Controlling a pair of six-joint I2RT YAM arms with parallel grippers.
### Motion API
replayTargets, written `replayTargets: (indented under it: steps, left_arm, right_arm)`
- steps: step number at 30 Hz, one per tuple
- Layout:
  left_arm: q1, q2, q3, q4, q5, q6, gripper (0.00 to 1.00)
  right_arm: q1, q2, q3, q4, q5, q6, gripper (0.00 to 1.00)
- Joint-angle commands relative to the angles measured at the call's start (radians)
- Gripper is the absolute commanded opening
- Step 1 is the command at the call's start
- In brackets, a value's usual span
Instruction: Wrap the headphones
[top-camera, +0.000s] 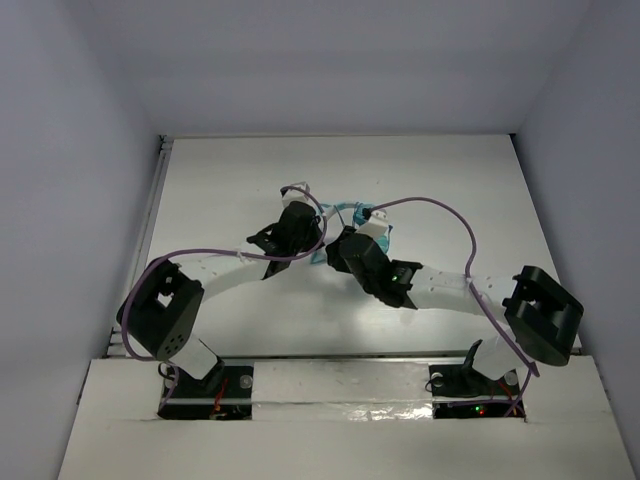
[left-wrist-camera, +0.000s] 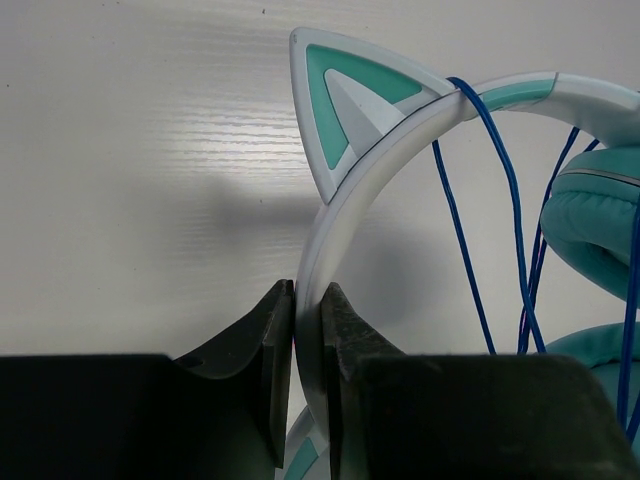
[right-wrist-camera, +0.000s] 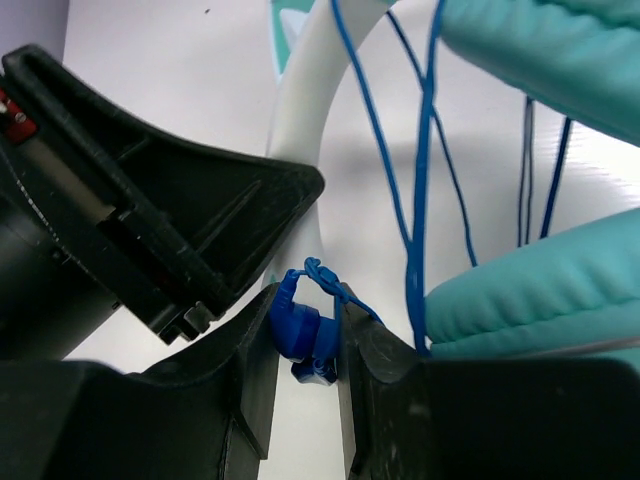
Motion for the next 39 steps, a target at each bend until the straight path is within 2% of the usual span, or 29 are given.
replayTargets:
  steps: [1,5,11,12,14,18,19,22,30,34,39]
  left_arm:
    - [-0.005,-0.014,0.012,0.082,0.023,-0.033,0.00]
    - [-0.005,-0.009,0.016,0.081,0.019,-0.032,0.00]
    - [-0.005,0.001,0.036,0.066,0.011,-0.026,0.00]
    - [-0.005,0.003,0.041,0.061,0.011,-0.024,0.00]
    - [-0.005,0.008,0.053,0.050,0.006,-0.020,0.00]
    - [-0.005,0.017,0.079,0.026,-0.003,-0.004,0.00]
    - [-0.005,0.018,0.082,0.023,-0.001,-0.001,0.00]
    - [-0.005,0.021,0.091,0.016,0.003,0.005,0.00]
    - [0.027,0.026,0.122,-0.003,0.039,0.025,0.00]
    - [0.036,0.032,0.125,-0.011,0.046,0.031,0.00]
    - [0.045,0.029,0.128,-0.014,0.069,0.033,0.00]
  right_arm:
    - [0.014,0.002,0.040,-0.004,0.121,0.066,0.00]
    - [0.014,0.018,0.058,-0.054,0.161,0.109,0.01]
    - [0.014,0.041,0.086,-0.096,0.161,0.129,0.31]
    - [0.014,0.044,0.089,-0.099,0.160,0.129,0.32]
    - [0.014,0.045,0.095,-0.105,0.155,0.127,0.41]
    - [0.014,0.034,0.099,-0.120,0.154,0.130,0.42]
    - [0.014,0.026,0.099,-0.123,0.152,0.130,0.46]
    - [0.014,0.005,0.096,-0.126,0.137,0.130,0.51]
    - [0.014,-0.096,0.063,-0.102,0.066,0.098,0.52]
    - [0.014,-0.083,0.119,-0.183,0.028,0.072,0.55]
    - [0.014,-0.107,0.089,-0.135,-0.034,0.060,0.56]
